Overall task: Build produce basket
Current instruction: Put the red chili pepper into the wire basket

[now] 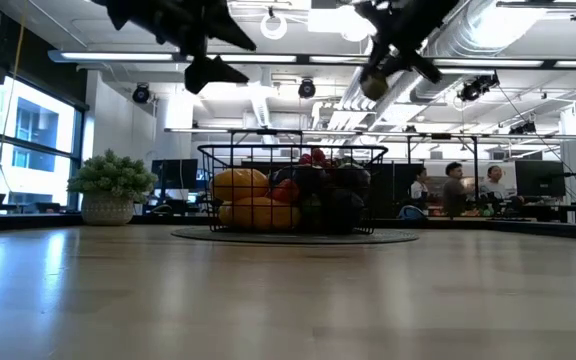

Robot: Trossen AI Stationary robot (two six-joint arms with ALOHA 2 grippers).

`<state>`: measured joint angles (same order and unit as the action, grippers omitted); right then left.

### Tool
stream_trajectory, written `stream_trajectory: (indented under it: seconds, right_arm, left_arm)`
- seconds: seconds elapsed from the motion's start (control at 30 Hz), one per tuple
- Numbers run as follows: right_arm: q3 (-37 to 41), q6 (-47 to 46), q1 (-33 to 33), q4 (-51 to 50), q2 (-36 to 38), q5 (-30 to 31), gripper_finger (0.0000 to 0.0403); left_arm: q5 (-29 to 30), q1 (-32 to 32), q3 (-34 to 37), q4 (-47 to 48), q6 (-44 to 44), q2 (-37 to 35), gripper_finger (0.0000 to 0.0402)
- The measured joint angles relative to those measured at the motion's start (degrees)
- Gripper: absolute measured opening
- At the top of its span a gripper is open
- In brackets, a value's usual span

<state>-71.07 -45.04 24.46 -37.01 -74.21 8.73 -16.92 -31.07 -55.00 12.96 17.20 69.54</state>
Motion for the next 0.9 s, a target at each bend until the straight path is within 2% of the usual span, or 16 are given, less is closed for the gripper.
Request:
stream_trajectory:
  seconds: [0.3,0.53,0.7,0.9]
  right_arm:
    - [0.0,7.3,-8.6,16.9,-0.1,0.2,0.0041]
    - [0.0,14.0,-13.2,25.8,-0.2,0.2,0.0041]
    - [0.0,19.4,-15.8,32.1,-2.2,-0.5,0.0041]
    - [0.0,24.7,-17.5,35.1,-6.6,-1.7,0.0041]
  left_arm:
    - [-8.2,0.0,0.0,-4.6,0.7,0.0,0.0294]
    - [-15.2,0.1,0.0,-10.5,0.7,0.0,0.0294]
    - [-14.9,0.5,0.0,-14.4,-2.5,0.0,0.0294]
    - [-14.5,0.7,0.0,-14.7,-4.8,1.5,0.0294]
